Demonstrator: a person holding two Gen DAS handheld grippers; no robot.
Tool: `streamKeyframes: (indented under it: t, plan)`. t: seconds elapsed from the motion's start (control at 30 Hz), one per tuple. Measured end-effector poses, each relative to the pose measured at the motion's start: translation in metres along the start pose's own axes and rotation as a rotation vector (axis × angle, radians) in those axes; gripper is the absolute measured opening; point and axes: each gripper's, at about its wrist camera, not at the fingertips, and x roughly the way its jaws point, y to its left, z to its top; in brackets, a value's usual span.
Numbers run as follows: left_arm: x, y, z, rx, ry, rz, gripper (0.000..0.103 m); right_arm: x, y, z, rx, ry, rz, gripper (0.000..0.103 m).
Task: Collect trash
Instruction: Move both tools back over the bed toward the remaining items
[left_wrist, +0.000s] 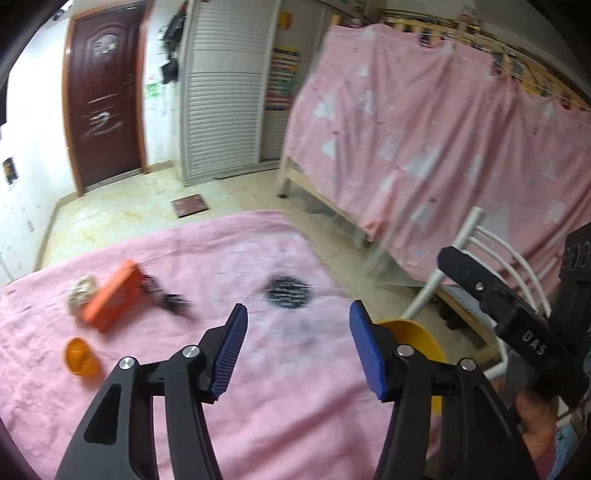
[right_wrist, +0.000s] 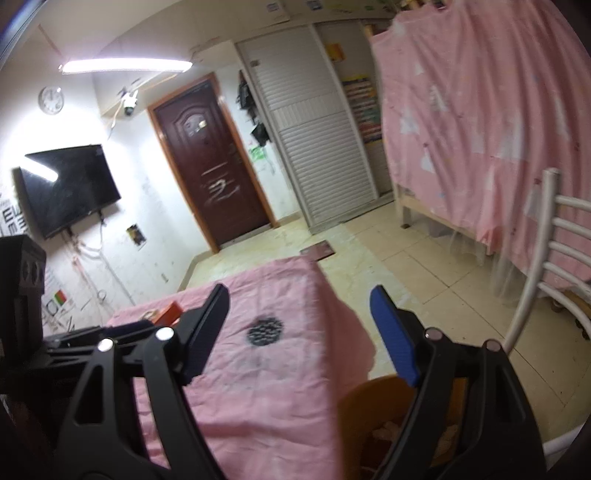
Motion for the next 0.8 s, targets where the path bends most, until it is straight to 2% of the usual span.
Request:
streamKeyframes:
  t: [0.33,0.53,0.67,0.8]
  plan:
    - [-0.01,0.081,0.0,-0.102,-0.003,0.104,0.051,0.039,0.056,0.002,-0.086,0.064,0.062,0.075]
    - [-0.014,0.114,-0.003,-0.144,-0.003,0.135,0.051,0.056,0.081,0.0,-0.129,0.1,0.087,0.075]
    - [-0.013,0.134,-0.007,-0.171,0.007,0.158,0.052,0.074,0.102,-0.003,-0.171,0.143,0.111,0.08]
    - [-0.008,0.154,-0.013,-0.202,0.031,0.189,0.052,0.094,0.12,-0.009,-0.205,0.196,0.139,0.081]
